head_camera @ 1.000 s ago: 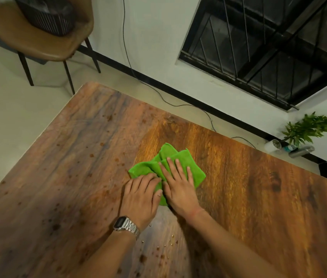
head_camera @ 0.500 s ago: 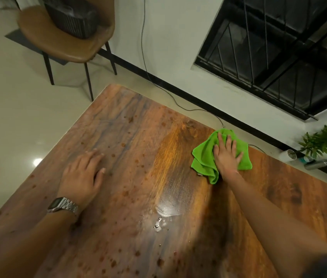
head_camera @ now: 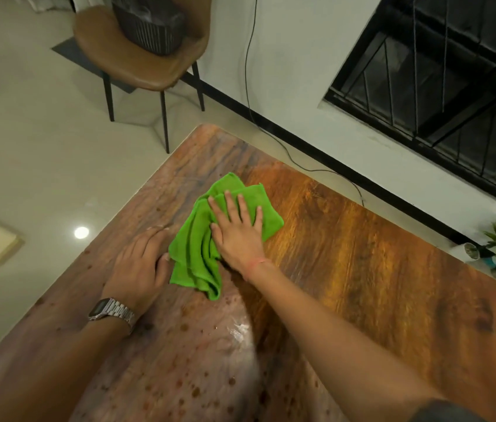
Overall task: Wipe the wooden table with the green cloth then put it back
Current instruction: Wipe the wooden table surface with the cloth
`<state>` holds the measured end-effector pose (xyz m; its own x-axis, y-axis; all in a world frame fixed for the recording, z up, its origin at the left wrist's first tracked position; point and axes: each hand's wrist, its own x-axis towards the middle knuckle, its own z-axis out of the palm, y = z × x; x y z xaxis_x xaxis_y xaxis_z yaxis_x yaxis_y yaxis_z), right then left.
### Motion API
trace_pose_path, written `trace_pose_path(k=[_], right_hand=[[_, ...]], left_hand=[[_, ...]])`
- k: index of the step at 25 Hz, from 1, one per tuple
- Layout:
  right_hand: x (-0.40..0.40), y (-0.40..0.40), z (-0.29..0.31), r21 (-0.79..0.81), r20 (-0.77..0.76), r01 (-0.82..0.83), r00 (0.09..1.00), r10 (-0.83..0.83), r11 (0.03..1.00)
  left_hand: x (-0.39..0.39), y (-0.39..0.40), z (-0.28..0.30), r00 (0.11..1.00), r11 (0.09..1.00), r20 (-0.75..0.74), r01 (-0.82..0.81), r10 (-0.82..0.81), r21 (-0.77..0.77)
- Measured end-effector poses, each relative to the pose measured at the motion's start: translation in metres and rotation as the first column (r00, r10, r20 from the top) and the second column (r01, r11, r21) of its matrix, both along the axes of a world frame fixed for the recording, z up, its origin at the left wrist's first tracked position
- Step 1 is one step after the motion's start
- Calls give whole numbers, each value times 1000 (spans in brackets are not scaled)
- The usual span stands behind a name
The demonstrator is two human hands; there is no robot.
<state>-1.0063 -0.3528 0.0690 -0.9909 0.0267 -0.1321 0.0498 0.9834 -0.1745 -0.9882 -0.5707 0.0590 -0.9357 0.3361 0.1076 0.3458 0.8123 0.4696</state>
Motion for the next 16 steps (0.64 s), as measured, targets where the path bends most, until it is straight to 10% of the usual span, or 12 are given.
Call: trace_pose_path(k=[9, 16], right_hand=[[114, 105, 5, 105, 22, 74, 997, -77, 992], [-27, 142, 8, 32, 13, 378, 925, -379, 925]], left_hand=[[-1, 0, 1, 996, 971, 32, 84, -79, -224], [1, 5, 1, 998, 959, 28, 69, -63, -274]])
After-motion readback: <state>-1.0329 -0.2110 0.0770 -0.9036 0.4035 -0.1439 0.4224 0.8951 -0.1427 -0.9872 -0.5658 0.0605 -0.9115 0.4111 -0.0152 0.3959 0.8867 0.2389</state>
